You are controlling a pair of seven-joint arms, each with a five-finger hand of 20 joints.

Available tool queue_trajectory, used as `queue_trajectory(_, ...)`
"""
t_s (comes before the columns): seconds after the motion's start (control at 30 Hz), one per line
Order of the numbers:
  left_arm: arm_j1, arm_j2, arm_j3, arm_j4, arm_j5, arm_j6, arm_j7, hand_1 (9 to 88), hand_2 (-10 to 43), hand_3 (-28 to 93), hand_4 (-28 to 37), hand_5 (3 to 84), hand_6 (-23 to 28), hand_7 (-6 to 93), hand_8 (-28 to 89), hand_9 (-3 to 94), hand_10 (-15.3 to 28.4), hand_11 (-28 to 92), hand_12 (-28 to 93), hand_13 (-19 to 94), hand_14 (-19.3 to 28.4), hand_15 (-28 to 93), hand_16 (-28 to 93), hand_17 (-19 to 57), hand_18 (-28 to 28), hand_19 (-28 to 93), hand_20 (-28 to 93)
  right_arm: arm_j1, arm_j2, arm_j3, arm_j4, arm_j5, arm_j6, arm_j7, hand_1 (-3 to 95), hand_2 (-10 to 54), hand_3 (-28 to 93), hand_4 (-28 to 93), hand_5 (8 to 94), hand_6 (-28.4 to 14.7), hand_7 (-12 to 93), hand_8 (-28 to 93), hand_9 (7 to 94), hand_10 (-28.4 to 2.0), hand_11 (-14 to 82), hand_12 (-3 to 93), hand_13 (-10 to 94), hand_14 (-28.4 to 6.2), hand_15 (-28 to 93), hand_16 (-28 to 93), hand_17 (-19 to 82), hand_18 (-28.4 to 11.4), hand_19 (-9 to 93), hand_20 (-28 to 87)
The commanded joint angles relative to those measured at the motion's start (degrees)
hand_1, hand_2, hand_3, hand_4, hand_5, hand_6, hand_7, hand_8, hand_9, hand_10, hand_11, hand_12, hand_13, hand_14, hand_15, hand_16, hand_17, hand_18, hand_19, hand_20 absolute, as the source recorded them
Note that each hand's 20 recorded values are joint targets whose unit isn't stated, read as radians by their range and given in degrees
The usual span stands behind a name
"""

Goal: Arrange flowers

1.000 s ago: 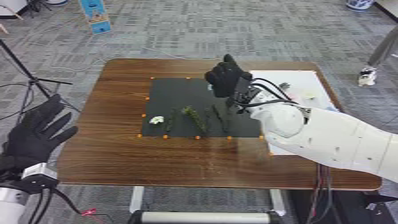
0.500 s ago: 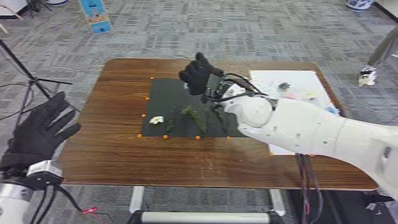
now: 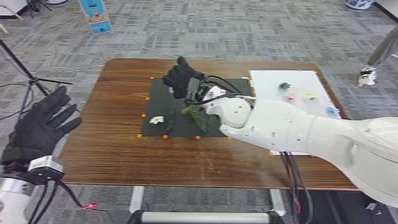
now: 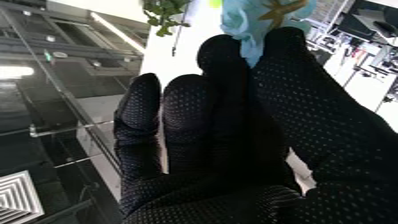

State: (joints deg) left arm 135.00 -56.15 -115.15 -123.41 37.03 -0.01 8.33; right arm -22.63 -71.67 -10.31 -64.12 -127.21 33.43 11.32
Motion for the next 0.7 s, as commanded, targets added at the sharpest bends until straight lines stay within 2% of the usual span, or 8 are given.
queue_trajectory(0.03,0.0,0.44,-0.34,-0.47,0.43,-0.93,0.73,28.6,-9.5,57,-28.3,22.6,1.6,15.3,-9,16.5,8.2,10,18,13,12.5,9,4,-12.2,19.6,36,7,-0.4,-3.7,0.6,3.9,-2.1,0.0,-0.4,50.7,-9.5,78,-28,73.0,6.0,47,-6,70.4,-6.7,34.5,61.6,57,-6.2,71,52,26,-16.7,74,53)
queue_trajectory(0.23,-0.6,0.72,-0.11,-0.31,0.58,-1.64,0.93,28.4,-9.5,58,-28.3,22.6,1.7,15.3,-9,16.5,8.3,10,18,13,12.5,9,4,-12.2,19.5,36,7,-1.2,-4.6,0.5,5.3,-2.9,-1.0,0.6,50.4,-9.5,78,-28,73.1,6.2,46,-6,70.1,-6.6,34.7,61.2,57,-6.2,71,52,26,-16.8,74,53)
queue_trajectory(0.27,-0.4,0.62,-0.23,-0.49,0.55,-1.59,0.75,28.5,-9.5,58,-28.3,22.7,1.7,15.2,-9,16.5,8.3,10,18,13,12.5,9,4,-12.2,19.5,36,7,-2.1,-4.6,1.7,5.4,-3.7,-1.8,0.1,50.4,-9.5,78,-28,73.1,6.3,46,-6,70.1,-6.6,34.8,61.3,57,-6.2,71,52,26,-16.8,74,53)
queue_trajectory(0.4,-1.1,0.85,0.13,-0.14,0.64,-2.01,0.88,28.6,-9.5,57,-28.3,22.7,1.6,15.4,-9,16.6,8.2,10,18,13,12.5,9,4,-12.2,19.5,36,7,-2.4,-4.8,1.7,5.9,-4.0,-2.4,0.1,50.4,-9.5,78,-28,73.3,6.3,46,-6,70.0,-6.7,34.8,61.2,57,-6.2,71,52,26,-16.7,74,53)
queue_trajectory(0.47,-1.7,1.02,0.40,0.03,0.60,-1.96,0.52,28.4,-9.5,58,-28.3,22.7,1.6,15.4,-9,16.6,8.2,10,18,13,12.5,9,4,-12.2,19.5,36,7,-2.7,-5.0,1.6,6.4,-4.3,-2.8,0.0,50.4,-9.5,79,-28,73.3,6.3,46,-6,69.8,-6.8,34.8,61.3,57,-6.3,71,52,26,-16.7,74,54)
queue_trajectory(0.5,-2.1,0.74,0.49,0.13,0.85,-2.14,0.27,28.5,-9.5,58,-28.3,22.7,1.6,15.4,-9,16.6,8.2,10,18,13,12.5,9,4,-12.2,19.5,36,7,-3.1,-5.1,2.0,6.6,-4.5,-3.2,-0.2,50.3,-9.5,79,-28,73.4,6.3,46,-6,69.7,-6.7,34.8,61.3,57,-6.3,71,52,26,-16.7,74,53)
queue_trajectory(0.53,-2.1,1.42,0.74,0.22,0.39,-1.82,0.73,28.6,-9.5,57,-28.3,22.6,1.6,15.4,-9,16.5,8.3,10,18,13,12.5,9,4,-12.2,19.5,36,7,-3.5,-5.1,2.7,6.6,-4.9,-3.9,-0.6,50.3,-9.5,79,-28,73.4,6.4,46,-6,69.6,-6.7,34.7,61.3,57,-6.3,71,52,26,-16.7,74,53)
queue_trajectory(0.7,-3.3,1.84,1.27,0.66,0.50,-2.40,0.34,28.4,-9.5,58,-28.3,22.6,1.6,15.5,-9,16.6,8.2,10,18,13,12.5,9,4,-12.2,19.5,36,7,-3.9,-5.6,2.1,7.7,-5.1,-4.2,-0.2,49.9,-9.5,79,-28,73.5,6.5,45,-7,69.2,-6.8,34.2,61.1,57,-6.3,71,52,25,-16.7,74,54)
